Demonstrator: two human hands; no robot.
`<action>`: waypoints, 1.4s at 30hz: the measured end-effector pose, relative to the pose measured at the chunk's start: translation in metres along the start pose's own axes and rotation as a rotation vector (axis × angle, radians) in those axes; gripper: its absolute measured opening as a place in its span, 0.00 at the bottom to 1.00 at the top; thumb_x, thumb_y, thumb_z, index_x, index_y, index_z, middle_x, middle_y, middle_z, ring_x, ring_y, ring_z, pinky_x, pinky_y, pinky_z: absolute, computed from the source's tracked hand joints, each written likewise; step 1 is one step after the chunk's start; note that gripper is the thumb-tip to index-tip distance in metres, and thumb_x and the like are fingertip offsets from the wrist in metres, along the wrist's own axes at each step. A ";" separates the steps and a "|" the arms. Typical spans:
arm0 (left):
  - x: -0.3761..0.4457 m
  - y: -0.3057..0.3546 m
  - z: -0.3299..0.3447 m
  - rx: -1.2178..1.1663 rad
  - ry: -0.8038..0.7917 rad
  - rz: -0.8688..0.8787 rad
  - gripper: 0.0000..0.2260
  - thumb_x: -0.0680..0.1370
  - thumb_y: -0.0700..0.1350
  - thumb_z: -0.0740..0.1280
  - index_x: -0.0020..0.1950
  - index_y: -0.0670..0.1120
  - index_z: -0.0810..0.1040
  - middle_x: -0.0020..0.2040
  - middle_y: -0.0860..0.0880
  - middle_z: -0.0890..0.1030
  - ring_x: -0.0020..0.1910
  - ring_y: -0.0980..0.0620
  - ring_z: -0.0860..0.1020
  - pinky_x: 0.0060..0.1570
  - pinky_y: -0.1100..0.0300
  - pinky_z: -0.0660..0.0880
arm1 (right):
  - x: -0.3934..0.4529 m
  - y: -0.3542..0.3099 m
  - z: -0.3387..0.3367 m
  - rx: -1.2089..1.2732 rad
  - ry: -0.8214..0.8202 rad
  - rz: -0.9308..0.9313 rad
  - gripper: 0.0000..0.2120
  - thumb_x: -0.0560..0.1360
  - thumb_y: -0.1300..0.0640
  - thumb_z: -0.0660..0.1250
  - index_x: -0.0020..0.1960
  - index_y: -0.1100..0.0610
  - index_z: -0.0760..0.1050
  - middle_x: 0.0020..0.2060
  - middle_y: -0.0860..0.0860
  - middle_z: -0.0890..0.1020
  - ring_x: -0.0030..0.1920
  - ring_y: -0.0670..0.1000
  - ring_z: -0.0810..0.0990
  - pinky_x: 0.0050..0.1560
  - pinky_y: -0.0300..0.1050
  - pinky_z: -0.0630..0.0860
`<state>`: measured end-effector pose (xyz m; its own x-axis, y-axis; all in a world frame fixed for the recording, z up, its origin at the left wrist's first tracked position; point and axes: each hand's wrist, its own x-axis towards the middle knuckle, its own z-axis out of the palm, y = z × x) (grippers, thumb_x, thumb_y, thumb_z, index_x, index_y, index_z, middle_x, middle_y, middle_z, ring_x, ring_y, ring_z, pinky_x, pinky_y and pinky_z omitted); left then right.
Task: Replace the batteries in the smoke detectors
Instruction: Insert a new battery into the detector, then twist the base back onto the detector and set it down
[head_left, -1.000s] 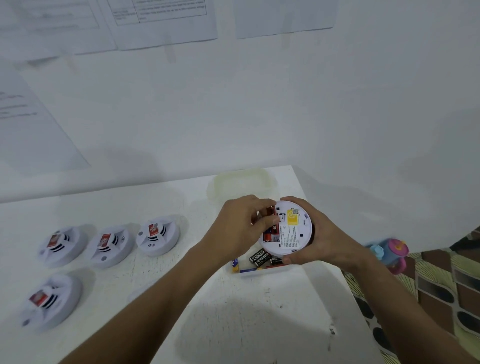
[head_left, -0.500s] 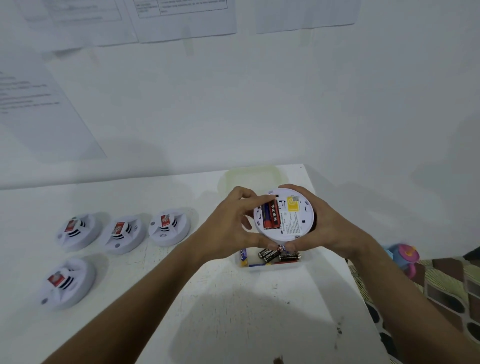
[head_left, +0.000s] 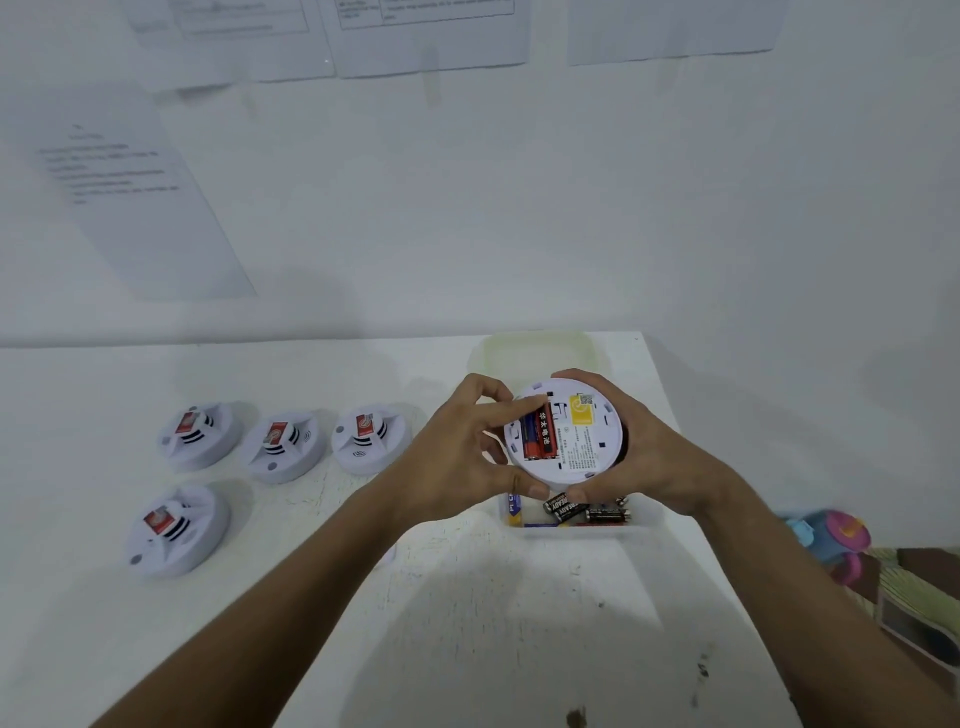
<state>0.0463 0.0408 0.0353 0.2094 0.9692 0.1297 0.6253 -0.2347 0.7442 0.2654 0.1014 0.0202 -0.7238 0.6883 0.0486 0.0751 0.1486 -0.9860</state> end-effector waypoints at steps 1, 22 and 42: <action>-0.002 -0.002 -0.002 0.007 0.007 0.004 0.34 0.64 0.48 0.80 0.69 0.57 0.73 0.58 0.56 0.67 0.51 0.56 0.76 0.45 0.79 0.72 | 0.002 0.000 0.003 0.005 -0.011 0.001 0.44 0.59 0.68 0.79 0.71 0.53 0.66 0.65 0.52 0.74 0.66 0.55 0.74 0.60 0.54 0.78; -0.134 -0.117 -0.050 0.354 -0.109 -0.627 0.42 0.67 0.57 0.75 0.77 0.54 0.59 0.73 0.51 0.62 0.70 0.50 0.62 0.67 0.53 0.67 | 0.056 0.006 0.081 -0.028 -0.162 0.041 0.46 0.57 0.64 0.81 0.69 0.46 0.67 0.59 0.41 0.78 0.61 0.44 0.77 0.50 0.37 0.78; -0.123 -0.084 -0.066 0.385 0.137 -0.511 0.29 0.63 0.59 0.73 0.60 0.47 0.78 0.51 0.52 0.74 0.48 0.51 0.75 0.49 0.58 0.76 | 0.056 0.012 0.083 -0.009 -0.152 0.050 0.45 0.56 0.63 0.81 0.68 0.46 0.68 0.59 0.43 0.78 0.60 0.45 0.77 0.47 0.36 0.78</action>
<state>-0.0814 -0.0536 -0.0004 -0.2671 0.9606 -0.0771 0.8507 0.2726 0.4494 0.1686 0.0833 -0.0017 -0.8144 0.5797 -0.0254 0.1192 0.1242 -0.9851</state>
